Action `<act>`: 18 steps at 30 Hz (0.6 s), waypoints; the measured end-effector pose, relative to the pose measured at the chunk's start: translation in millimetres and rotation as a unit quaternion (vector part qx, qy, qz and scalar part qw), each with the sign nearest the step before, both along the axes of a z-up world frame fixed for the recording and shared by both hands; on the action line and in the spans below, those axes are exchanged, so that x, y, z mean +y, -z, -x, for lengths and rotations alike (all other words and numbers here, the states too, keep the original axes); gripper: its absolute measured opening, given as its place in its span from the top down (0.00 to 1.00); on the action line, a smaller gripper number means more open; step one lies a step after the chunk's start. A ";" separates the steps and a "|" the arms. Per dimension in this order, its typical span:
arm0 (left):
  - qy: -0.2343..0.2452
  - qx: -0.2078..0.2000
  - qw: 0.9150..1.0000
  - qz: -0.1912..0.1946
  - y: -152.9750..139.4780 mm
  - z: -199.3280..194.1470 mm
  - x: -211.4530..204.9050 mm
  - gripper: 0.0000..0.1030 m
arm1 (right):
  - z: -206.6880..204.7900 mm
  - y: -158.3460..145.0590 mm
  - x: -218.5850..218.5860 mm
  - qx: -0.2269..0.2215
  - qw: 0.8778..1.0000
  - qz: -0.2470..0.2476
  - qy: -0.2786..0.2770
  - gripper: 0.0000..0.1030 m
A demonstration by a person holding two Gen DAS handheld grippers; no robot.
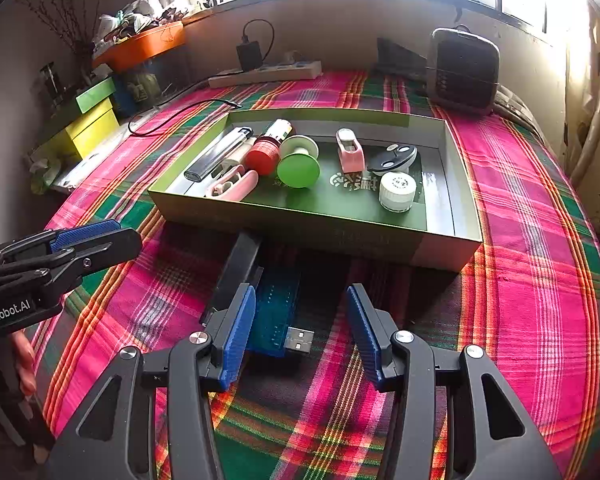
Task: Organize rigid objects
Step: 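Move right gripper over the blue USB stick while left gripper moves over the black grid box, then close right gripper on the blue USB stick while left gripper closes on the black box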
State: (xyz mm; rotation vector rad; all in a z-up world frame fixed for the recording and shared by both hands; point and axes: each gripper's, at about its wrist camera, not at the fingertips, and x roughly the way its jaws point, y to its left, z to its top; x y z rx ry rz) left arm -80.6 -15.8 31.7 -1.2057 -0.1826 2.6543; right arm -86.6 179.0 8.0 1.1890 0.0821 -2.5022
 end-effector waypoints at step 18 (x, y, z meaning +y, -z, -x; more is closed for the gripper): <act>0.002 -0.004 1.000 0.001 2.7 -1.0 1.2 0.56 | 5.2 11.6 -14.6 -0.006 0.999 -0.050 -0.005 0.53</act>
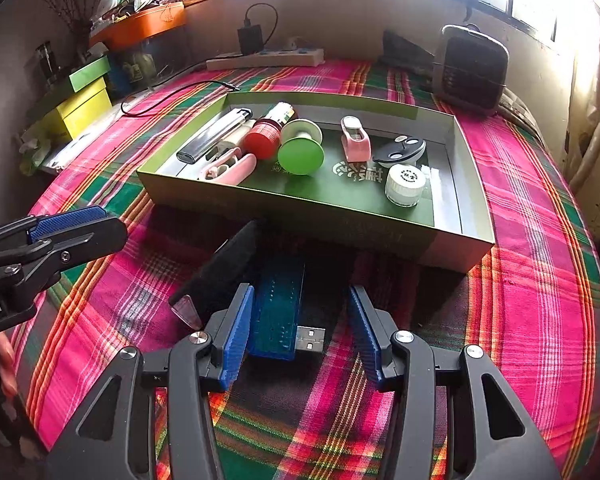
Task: Organize rigid objects
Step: 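Close right gripper on the blue USB stick while left gripper closes on the black box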
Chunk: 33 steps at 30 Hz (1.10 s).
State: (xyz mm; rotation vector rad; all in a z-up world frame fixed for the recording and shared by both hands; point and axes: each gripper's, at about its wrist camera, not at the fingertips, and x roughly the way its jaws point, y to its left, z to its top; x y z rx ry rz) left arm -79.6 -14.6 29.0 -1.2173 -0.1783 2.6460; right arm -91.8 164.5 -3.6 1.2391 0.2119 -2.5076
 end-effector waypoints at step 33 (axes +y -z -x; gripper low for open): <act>0.074 -0.025 0.997 -0.012 3.3 10.5 49.7 0.51 | -3.6 0.2 36.1 0.007 1.000 0.003 0.031 0.65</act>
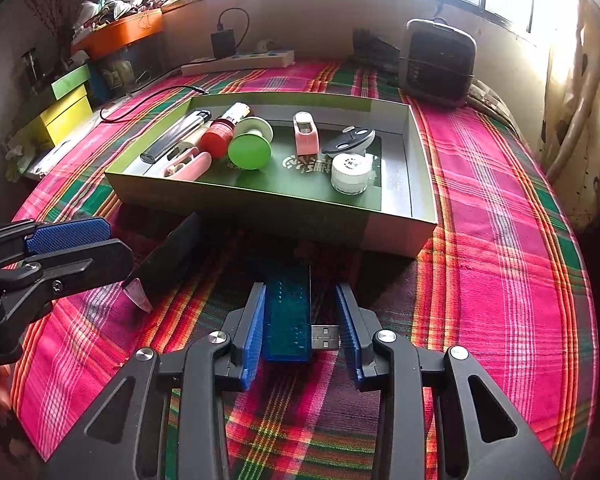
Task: Organize rigid objects
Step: 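Close right gripper on the blue USB stick while left gripper closes on the black box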
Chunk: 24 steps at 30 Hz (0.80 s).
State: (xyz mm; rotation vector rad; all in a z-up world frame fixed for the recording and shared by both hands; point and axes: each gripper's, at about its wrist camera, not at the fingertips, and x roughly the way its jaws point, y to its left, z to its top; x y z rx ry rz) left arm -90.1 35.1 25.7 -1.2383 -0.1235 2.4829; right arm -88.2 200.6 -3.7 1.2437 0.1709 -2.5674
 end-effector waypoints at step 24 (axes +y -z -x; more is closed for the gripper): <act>0.002 -0.010 0.999 0.048 21.1 18.6 19.6 0.51 | 0.0 -0.7 12.3 -0.001 1.000 0.010 0.007 0.65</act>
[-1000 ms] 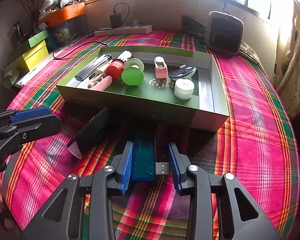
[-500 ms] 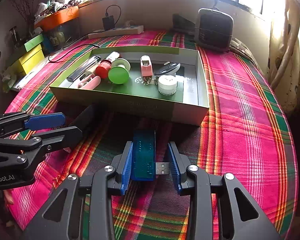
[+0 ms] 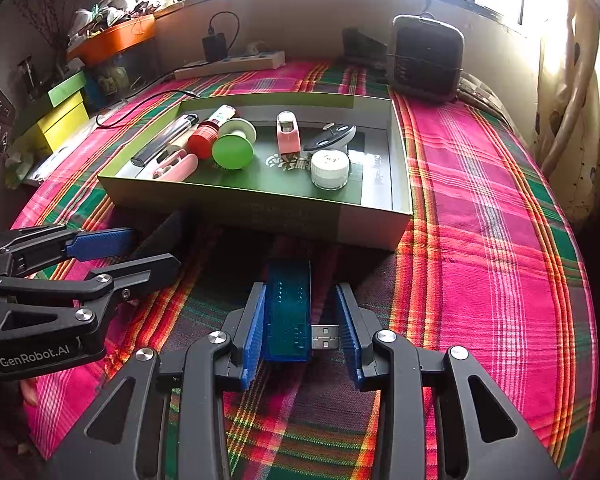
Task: Organize rigid objects
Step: 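Close right gripper on the blue USB stick while left gripper closes on the black box, then lift and carry the USB stick and black box over the tray with both grippers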
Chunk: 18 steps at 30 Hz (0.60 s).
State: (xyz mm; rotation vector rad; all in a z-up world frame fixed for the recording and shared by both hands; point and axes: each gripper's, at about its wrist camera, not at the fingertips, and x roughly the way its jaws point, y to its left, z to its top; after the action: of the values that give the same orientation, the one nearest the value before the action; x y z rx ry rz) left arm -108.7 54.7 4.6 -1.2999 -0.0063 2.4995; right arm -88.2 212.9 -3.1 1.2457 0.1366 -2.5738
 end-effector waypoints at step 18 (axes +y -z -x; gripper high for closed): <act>-0.017 0.012 0.999 0.025 1.6 2.4 -4.5 0.77 | 0.2 -0.2 0.1 0.000 1.000 0.000 0.000 0.65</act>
State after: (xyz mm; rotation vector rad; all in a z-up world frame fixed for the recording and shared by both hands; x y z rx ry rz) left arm -111.2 50.2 3.0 -1.3005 0.0392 2.5590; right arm -88.4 213.0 -2.8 1.2459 0.1375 -2.5737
